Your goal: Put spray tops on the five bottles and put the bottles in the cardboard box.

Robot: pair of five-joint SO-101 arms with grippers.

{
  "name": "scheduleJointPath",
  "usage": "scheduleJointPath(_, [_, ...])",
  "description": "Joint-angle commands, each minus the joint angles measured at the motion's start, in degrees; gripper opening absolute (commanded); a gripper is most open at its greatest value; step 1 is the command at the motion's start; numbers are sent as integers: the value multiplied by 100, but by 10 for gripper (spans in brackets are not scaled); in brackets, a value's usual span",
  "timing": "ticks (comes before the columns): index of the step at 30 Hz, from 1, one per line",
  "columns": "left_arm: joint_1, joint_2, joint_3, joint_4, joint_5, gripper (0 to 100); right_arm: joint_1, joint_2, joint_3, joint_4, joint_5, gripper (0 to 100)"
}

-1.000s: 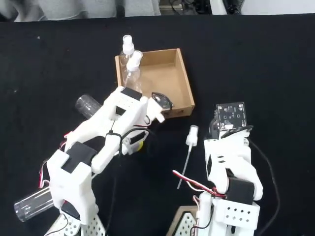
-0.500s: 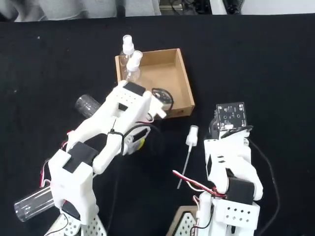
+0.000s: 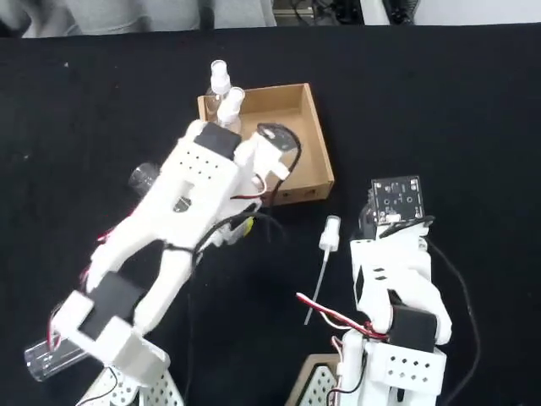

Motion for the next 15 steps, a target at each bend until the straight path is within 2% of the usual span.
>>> scheduleJointPath(1, [48,-765,84,62,79,29,202,-127,-13,-149,-9,77])
scheduleJointPath(11, [48,-1916,119,26,123,33,193,-127,-4,-149,-9,77])
scheduleJointPath(15, [48,-2400,154,-158,659,34,193,-127,4,-149,-9,77])
